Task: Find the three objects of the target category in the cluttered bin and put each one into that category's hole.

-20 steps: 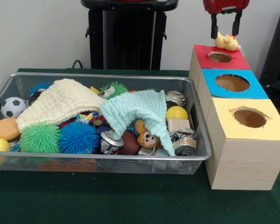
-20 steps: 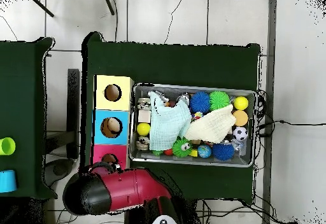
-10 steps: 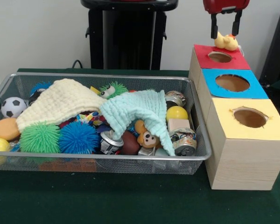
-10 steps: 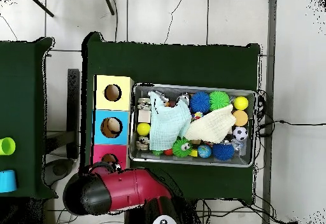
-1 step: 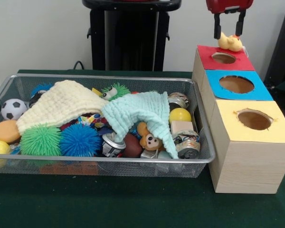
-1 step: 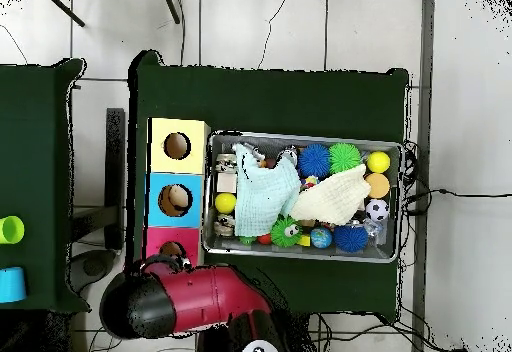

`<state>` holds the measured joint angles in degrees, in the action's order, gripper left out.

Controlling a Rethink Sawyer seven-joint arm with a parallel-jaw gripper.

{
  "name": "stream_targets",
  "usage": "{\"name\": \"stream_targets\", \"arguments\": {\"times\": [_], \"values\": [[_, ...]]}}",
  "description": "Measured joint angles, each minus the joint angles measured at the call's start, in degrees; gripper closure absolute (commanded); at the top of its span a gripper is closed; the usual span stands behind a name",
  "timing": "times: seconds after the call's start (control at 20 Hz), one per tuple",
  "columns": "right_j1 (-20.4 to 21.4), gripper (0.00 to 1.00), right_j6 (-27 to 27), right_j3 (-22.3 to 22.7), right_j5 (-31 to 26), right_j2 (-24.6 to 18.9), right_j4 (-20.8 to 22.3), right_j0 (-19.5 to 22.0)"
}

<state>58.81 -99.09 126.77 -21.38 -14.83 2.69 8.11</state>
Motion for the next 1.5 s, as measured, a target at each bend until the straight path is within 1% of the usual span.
{"name": "stream_targets", "arguments": {"times": [0.3,0.6,1.1,1.5], "values": [[2.04,0.00,0.00,1.88,0.00,-0.79,-0.02,1.27],[2.58,0.00,0.00,4.46,0.00,-2.59,-0.01,2.98],[2.30,0.00,0.00,6.99,0.01,-4.42,-0.02,3.36],[0.51,0.00,0.00,7.03,1.09,-5.61,-0.03,3.40]]}}
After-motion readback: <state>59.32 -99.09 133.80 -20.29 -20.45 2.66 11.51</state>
